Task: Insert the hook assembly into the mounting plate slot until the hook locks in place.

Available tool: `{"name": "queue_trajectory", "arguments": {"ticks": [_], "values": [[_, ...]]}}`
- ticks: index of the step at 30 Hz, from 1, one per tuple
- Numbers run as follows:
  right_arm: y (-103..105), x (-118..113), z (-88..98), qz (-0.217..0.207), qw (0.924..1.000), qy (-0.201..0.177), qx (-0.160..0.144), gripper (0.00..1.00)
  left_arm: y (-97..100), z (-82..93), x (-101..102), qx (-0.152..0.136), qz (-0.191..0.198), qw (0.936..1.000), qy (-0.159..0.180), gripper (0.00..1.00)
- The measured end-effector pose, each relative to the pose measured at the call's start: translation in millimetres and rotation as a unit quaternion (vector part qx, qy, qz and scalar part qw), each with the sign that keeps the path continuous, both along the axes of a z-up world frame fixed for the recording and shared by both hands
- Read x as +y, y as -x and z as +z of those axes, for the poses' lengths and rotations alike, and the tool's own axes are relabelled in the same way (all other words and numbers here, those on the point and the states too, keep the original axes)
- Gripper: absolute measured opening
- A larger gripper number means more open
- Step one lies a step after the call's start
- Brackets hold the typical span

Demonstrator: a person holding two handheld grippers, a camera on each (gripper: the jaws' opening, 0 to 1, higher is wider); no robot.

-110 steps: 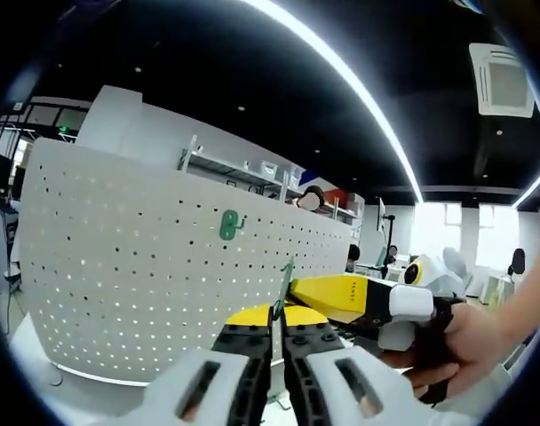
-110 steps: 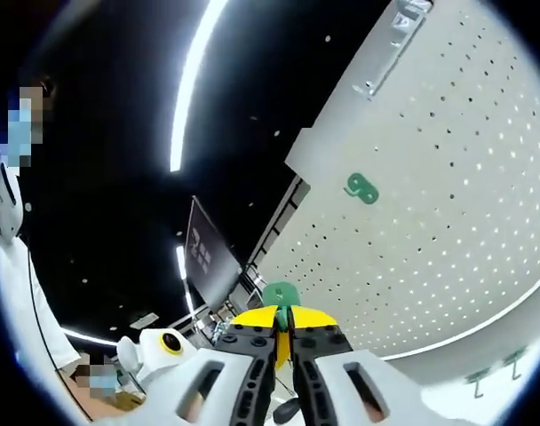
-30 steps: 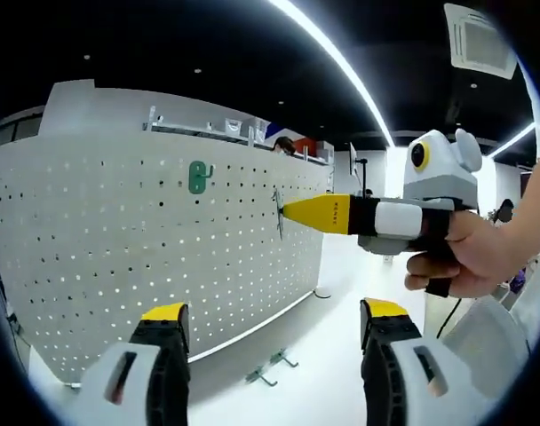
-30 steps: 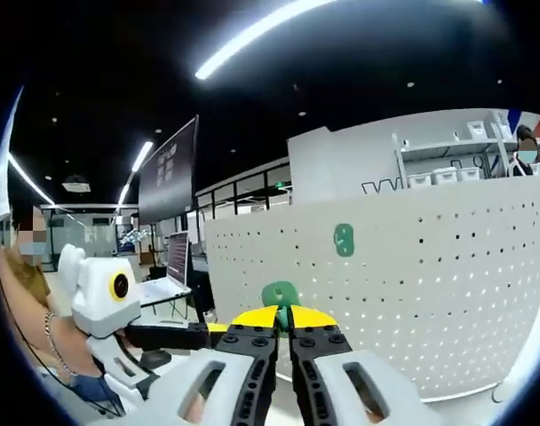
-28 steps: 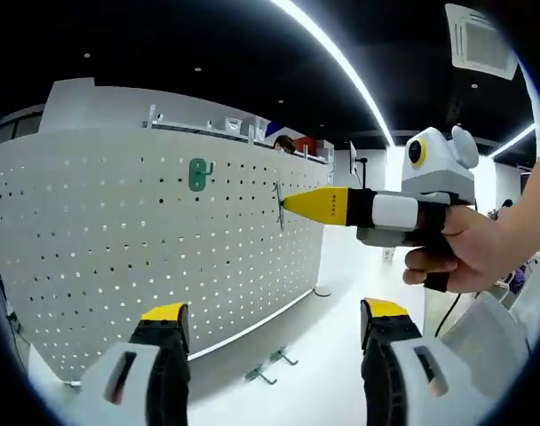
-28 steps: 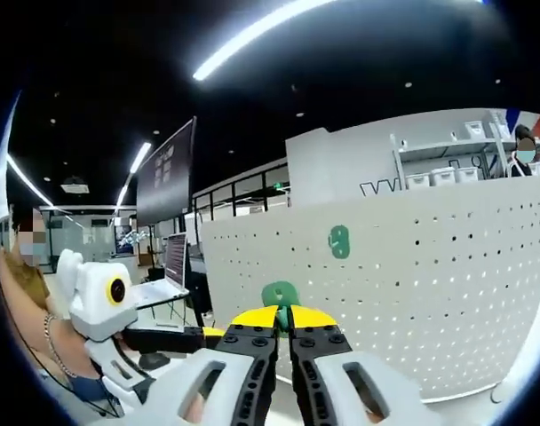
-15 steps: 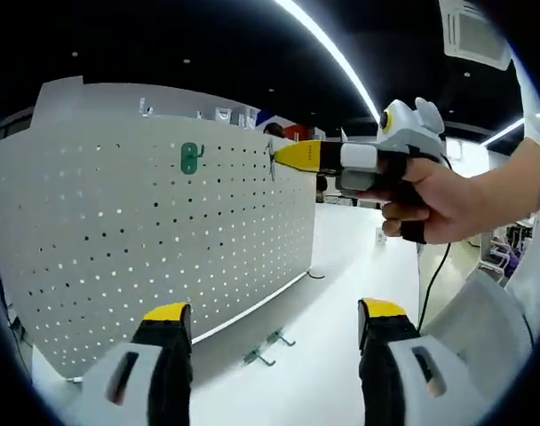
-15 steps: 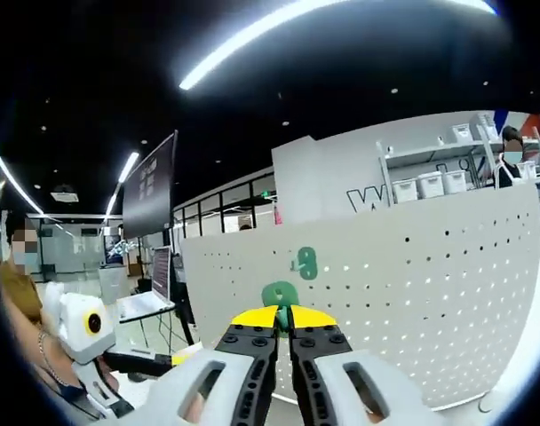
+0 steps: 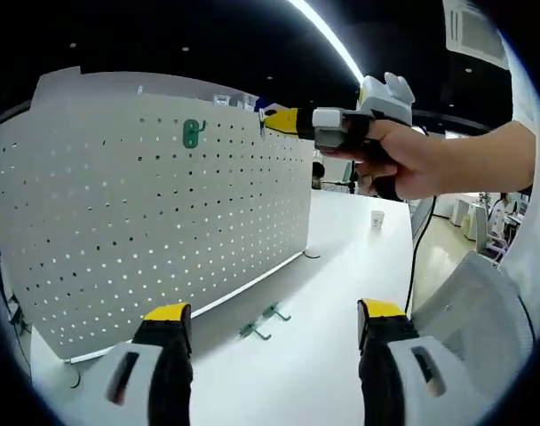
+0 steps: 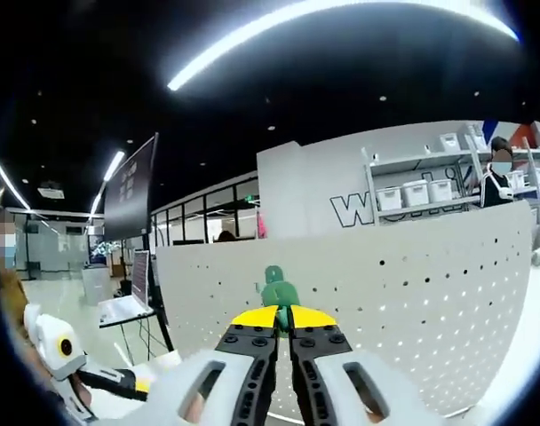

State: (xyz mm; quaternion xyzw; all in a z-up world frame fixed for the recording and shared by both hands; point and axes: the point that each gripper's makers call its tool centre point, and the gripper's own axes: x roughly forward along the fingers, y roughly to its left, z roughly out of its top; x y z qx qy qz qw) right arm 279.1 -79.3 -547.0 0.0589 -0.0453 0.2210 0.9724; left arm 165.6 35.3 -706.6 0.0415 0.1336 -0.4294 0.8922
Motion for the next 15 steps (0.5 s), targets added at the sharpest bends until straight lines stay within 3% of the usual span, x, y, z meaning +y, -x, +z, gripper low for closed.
{"name": "queue_trajectory", "arguments": {"ticks": [15], "values": [[-26,-6,9.4,-0.035,0.9991,-0.023,-0.009,0.01,16.6,-15.2,3,0.015,-0.018,0.9996,-0.015,0.79]]}}
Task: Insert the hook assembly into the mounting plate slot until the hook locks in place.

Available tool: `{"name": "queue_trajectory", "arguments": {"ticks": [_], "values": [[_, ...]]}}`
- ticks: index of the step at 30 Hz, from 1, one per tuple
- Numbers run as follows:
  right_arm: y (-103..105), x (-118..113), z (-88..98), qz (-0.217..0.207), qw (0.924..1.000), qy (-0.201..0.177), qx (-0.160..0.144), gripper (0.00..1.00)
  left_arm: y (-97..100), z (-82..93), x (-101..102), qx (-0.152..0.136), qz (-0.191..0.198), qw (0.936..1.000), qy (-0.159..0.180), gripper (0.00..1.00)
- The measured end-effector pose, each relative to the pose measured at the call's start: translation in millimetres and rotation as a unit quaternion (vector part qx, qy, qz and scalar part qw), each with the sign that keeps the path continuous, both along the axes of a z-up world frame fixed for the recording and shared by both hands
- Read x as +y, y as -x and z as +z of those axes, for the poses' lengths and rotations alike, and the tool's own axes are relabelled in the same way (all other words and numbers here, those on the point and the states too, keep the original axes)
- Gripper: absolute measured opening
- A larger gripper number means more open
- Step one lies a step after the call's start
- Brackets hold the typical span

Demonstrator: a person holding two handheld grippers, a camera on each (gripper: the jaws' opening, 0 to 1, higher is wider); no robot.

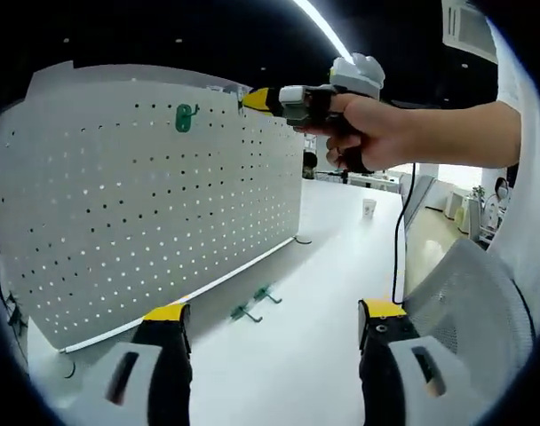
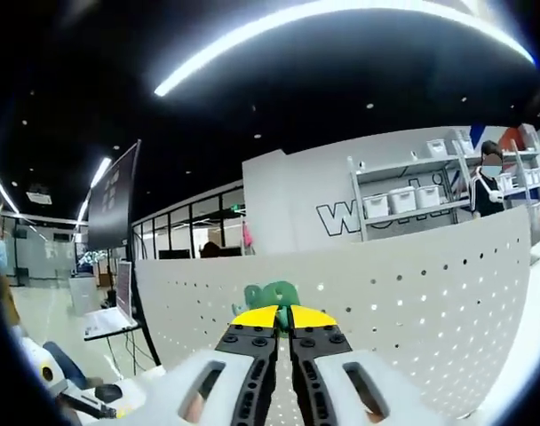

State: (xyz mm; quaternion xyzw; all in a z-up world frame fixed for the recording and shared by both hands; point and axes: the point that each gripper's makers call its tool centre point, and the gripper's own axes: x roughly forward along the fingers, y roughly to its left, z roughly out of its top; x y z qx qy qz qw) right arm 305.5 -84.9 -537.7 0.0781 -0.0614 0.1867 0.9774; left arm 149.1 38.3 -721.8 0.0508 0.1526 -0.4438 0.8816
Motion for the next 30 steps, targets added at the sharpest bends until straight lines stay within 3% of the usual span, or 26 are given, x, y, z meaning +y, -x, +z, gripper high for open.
{"name": "queue_trajectory", "arguments": {"ticks": [18,30], "values": [[-29,4,1.3,-0.029,0.9987,-0.042,-0.007,0.01,9.9,-10.6,10,0.018,0.009,0.9997,-0.012,0.78],[-41,10,0.0,-0.033,0.9987,-0.039,-0.006,0.01,11.7,-15.9,12,0.026,0.01,0.9995,-0.017,0.77]]}}
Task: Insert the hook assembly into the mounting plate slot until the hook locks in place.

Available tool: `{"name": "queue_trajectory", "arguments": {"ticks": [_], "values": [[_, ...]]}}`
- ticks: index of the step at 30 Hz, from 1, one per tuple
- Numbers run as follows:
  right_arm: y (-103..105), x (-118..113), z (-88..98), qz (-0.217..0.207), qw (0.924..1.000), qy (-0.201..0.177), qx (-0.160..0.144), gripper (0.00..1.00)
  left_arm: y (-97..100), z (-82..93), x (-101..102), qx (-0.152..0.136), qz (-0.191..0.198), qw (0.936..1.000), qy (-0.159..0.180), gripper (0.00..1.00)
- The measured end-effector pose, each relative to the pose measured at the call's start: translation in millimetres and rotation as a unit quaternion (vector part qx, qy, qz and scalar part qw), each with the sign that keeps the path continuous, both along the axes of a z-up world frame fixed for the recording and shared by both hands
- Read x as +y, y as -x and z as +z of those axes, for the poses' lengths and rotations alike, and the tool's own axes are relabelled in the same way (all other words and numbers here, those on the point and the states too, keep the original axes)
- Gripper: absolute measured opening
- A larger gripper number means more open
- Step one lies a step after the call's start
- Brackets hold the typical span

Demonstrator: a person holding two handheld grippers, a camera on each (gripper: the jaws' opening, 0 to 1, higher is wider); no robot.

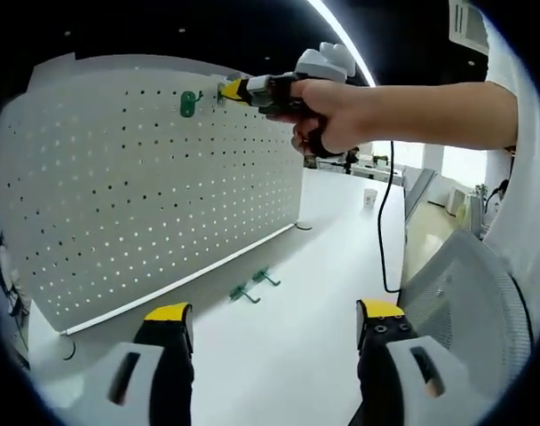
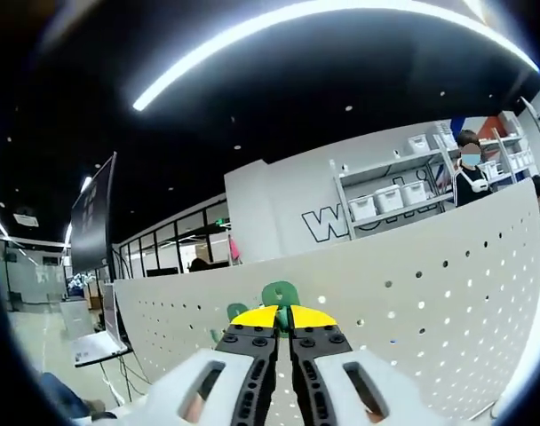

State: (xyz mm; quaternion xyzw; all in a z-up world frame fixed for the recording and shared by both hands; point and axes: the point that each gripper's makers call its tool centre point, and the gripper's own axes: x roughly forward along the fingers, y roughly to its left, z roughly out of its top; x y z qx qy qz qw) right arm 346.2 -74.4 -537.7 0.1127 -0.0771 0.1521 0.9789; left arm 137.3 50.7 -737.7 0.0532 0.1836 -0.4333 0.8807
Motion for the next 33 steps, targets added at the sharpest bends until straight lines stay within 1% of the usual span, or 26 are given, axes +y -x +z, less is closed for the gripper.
{"name": "queue_trajectory", "arguments": {"ticks": [5,7,15,17,21,23,26,28,33], "values": [[-4,-2,-6.2,-0.002,1.0,-0.003,0.008,0.01,0.4,-1.6,-1,0.002,0.002,1.0,0.001,0.77],[-4,-1,-7.2,0.0,1.0,-0.002,0.009,0.01,-0.8,-1.1,0,-0.001,0.005,1.0,0.0,0.76],[-8,-3,-13.2,-0.003,0.9999,0.005,0.013,0.01,-3.7,-3.4,4,0.004,0.011,0.9999,0.001,0.75],[-9,-5,-15.3,-0.005,0.9999,-0.003,0.015,0.01,-3.6,-5.8,4,0.006,0.013,0.9999,0.0,0.75],[-9,-5,-15.3,-0.006,0.9999,-0.002,0.013,0.01,-3.3,-7.5,5,0.009,0.015,0.9998,0.001,0.75],[-11,-4,-17.2,-0.005,0.9999,0.005,0.015,0.01,-3.7,-8.8,5,0.011,0.016,0.9998,0.001,0.74],[-11,-4,-17.7,-0.007,0.9999,-0.004,0.014,0.01,-4.3,-10.2,5,0.013,0.017,0.9998,0.0,0.74],[-12,-4,-18.7,-0.01,0.9999,0.003,0.013,0.01,-4.7,-10.4,5,0.014,0.018,0.9997,0.001,0.74],[-12,-2,-14.2,-0.009,0.9999,-0.002,0.008,0.01,-5.1,-12.1,7,0.016,0.02,0.9997,0.001,0.74]]}}
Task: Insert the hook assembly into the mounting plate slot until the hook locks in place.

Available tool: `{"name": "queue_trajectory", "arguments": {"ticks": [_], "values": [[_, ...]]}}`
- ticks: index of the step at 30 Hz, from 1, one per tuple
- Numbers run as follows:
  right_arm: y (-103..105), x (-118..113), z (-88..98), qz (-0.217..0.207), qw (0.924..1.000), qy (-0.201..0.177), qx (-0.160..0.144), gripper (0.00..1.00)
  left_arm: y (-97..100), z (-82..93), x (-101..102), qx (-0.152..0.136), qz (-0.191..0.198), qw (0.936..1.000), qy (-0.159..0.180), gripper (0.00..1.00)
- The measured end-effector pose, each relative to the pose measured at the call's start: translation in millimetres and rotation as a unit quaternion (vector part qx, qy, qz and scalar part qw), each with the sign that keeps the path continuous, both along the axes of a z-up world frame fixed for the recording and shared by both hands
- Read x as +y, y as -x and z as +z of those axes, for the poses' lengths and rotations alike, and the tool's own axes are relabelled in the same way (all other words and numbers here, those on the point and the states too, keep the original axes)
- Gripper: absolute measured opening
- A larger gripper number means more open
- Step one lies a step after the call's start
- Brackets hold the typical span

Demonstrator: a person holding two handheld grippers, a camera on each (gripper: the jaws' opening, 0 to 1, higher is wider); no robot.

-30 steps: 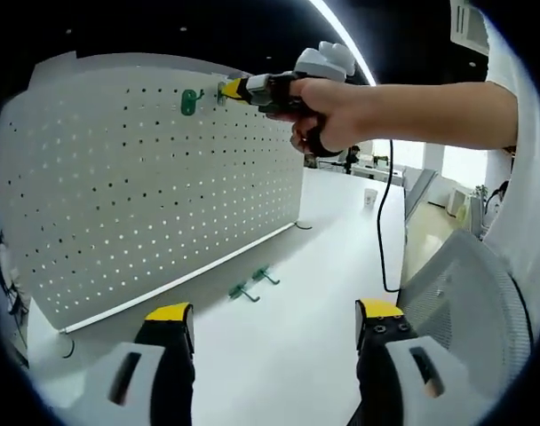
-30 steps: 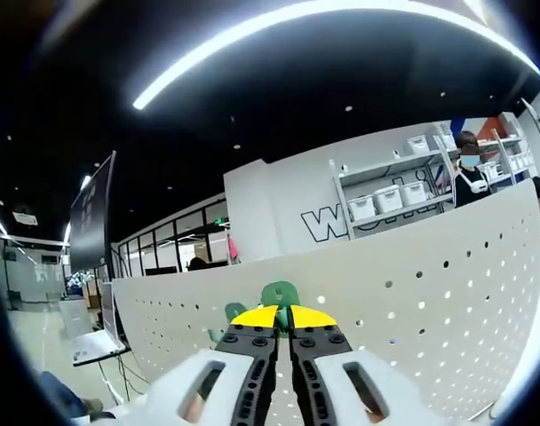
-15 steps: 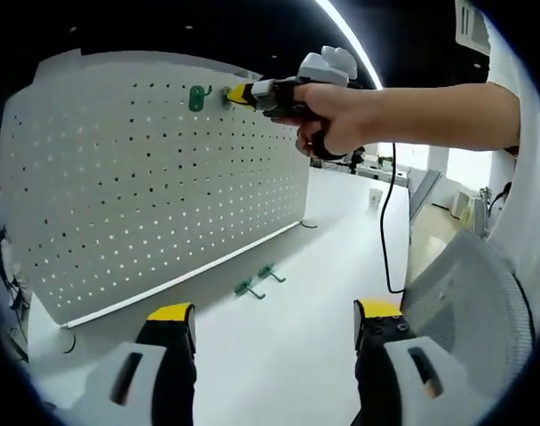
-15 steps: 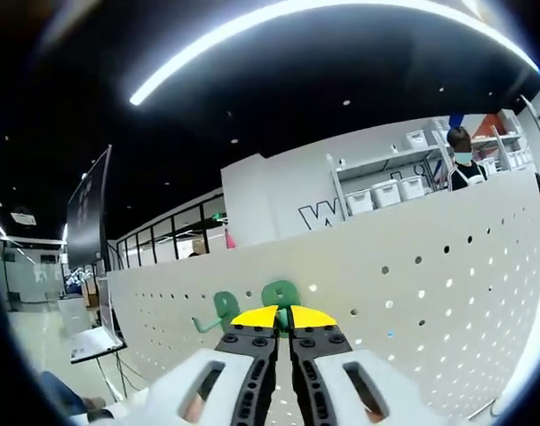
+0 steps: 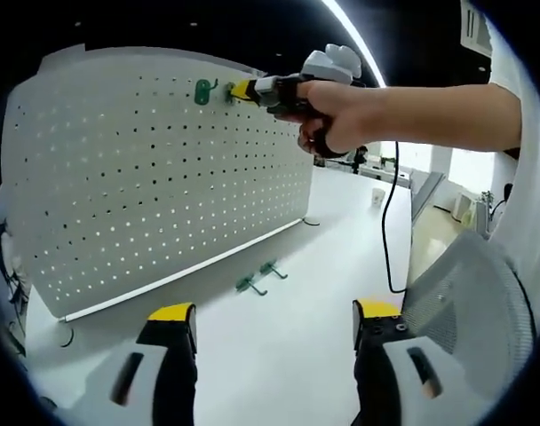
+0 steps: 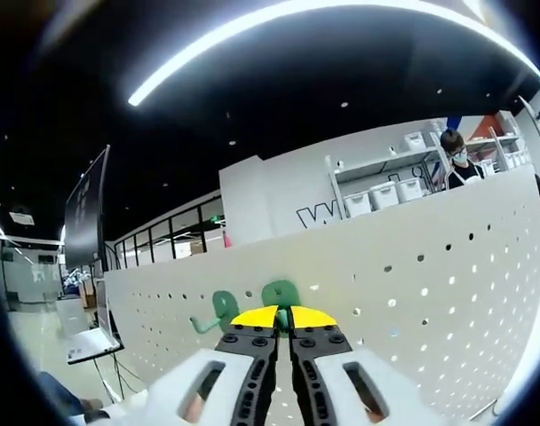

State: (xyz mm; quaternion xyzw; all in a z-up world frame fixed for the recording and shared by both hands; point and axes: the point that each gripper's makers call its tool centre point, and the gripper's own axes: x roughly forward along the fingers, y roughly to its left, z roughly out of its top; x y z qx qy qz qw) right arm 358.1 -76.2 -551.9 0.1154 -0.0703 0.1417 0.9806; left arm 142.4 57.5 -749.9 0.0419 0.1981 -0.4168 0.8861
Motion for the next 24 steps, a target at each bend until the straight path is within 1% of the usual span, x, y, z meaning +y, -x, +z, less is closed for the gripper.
{"name": "queue_trajectory", "arguments": {"ticks": [5,13,15,18,19,20,22,24], "values": [[-1.7,-0.2,-0.7,-0.007,1.0,-0.001,0.0,0.01,1.0,-0.2,0.1,0.001,0.0,1.0,0.0,0.73],[-4.0,0.7,-2.5,-0.042,0.999,-0.013,-0.007,0.01,2.4,-0.8,0.6,0.003,-0.001,1.0,0.0,0.73],[-4.1,-0.5,-2.4,-0.052,0.9981,-0.033,-0.002,0.01,3.0,-0.7,0.6,0.004,-0.001,1.0,0.001,0.73],[-4.9,1.0,-3.8,-0.064,0.9976,-0.027,-0.008,0.01,3.3,-0.8,-0.2,0.008,0.001,1.0,0.004,0.72],[-4.9,0.1,-3.6,-0.067,0.9971,-0.035,-0.007,0.01,3.3,0.3,-2.0,0.008,-0.001,1.0,0.005,0.72],[-4.9,0.7,-3.3,-0.07,0.997,-0.035,-0.005,0.01,3.3,1.2,-3.2,0.006,-0.003,1.0,0.003,0.72],[-6.1,1.7,-3.0,-0.078,0.9968,-0.012,-0.006,0.01,2.9,3.1,-4.8,0.003,-0.006,1.0,0.002,0.71],[-6.5,1.6,-3.1,-0.08,0.9965,-0.02,-0.01,0.02,2.0,5.3,-5.5,0.001,-0.006,1.0,0.004,0.71]]}}
